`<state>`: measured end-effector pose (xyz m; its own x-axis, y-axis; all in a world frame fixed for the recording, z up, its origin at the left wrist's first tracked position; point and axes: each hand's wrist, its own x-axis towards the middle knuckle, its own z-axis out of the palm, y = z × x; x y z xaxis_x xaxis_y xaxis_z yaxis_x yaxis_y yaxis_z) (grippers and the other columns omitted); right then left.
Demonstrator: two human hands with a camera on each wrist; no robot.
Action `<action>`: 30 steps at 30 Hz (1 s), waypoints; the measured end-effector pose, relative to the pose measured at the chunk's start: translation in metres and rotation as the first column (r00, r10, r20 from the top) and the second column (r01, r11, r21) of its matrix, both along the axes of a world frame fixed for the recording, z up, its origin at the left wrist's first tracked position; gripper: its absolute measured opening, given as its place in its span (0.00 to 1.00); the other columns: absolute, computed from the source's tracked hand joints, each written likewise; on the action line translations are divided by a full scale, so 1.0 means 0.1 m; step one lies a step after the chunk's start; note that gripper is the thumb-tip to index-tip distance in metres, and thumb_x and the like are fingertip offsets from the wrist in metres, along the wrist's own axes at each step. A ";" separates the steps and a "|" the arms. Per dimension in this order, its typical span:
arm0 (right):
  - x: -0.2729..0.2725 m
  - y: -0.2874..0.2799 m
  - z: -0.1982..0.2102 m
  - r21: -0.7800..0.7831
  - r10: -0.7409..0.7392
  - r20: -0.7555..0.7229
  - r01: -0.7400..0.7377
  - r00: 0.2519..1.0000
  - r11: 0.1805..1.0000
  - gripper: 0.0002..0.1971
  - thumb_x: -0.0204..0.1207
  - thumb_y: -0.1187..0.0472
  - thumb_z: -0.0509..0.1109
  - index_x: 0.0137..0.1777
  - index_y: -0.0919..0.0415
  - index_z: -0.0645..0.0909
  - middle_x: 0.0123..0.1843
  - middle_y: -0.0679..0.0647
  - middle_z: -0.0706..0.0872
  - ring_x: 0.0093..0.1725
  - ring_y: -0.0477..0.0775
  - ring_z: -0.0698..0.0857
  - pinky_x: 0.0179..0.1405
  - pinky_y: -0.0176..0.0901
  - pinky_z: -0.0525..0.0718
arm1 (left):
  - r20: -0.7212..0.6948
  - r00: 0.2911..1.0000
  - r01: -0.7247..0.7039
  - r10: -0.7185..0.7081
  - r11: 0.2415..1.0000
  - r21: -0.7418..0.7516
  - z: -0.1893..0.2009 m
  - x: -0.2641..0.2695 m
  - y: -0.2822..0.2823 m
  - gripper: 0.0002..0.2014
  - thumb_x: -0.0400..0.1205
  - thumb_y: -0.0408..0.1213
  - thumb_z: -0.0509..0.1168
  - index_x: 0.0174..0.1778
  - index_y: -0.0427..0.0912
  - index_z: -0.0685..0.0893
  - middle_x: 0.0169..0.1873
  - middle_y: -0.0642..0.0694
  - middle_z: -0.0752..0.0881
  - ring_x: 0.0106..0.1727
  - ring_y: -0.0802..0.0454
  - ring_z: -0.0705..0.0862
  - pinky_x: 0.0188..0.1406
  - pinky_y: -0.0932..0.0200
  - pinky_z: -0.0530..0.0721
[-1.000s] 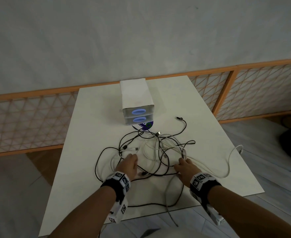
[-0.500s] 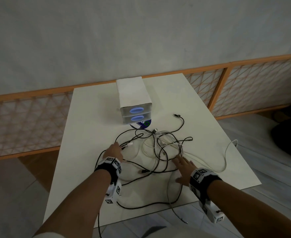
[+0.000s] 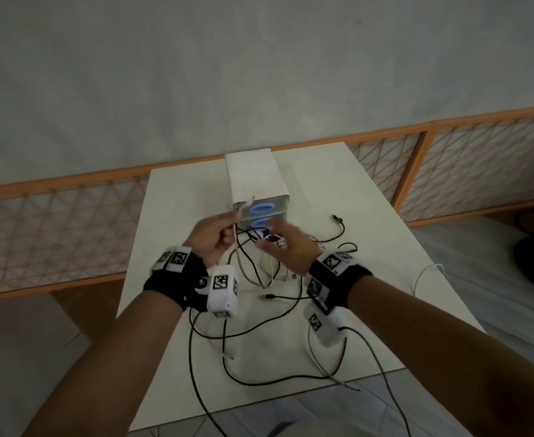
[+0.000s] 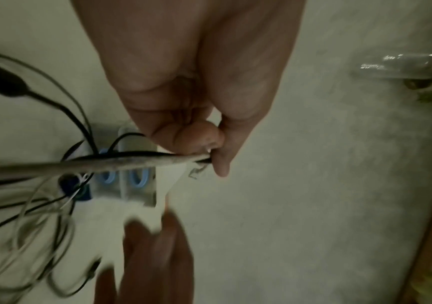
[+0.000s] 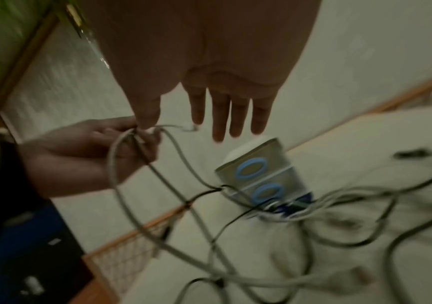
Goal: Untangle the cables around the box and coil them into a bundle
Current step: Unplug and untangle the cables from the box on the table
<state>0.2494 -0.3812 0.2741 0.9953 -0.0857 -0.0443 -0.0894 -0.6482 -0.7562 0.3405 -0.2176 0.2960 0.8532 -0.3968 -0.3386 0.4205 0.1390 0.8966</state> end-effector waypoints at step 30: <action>-0.04 -0.44 0.64 0.658 -0.132 -0.205 0.236 0.970 0.715 0.14 0.80 0.67 0.56 0.32 0.64 0.74 0.28 0.54 0.67 0.23 0.52 0.66 0.21 0.36 0.64 | 0.531 0.794 -0.013 -0.296 0.865 0.502 -0.31 -0.39 -0.10 0.17 0.77 0.40 0.72 0.58 0.44 0.75 0.52 0.53 0.78 0.45 0.58 0.78 0.43 0.72 0.77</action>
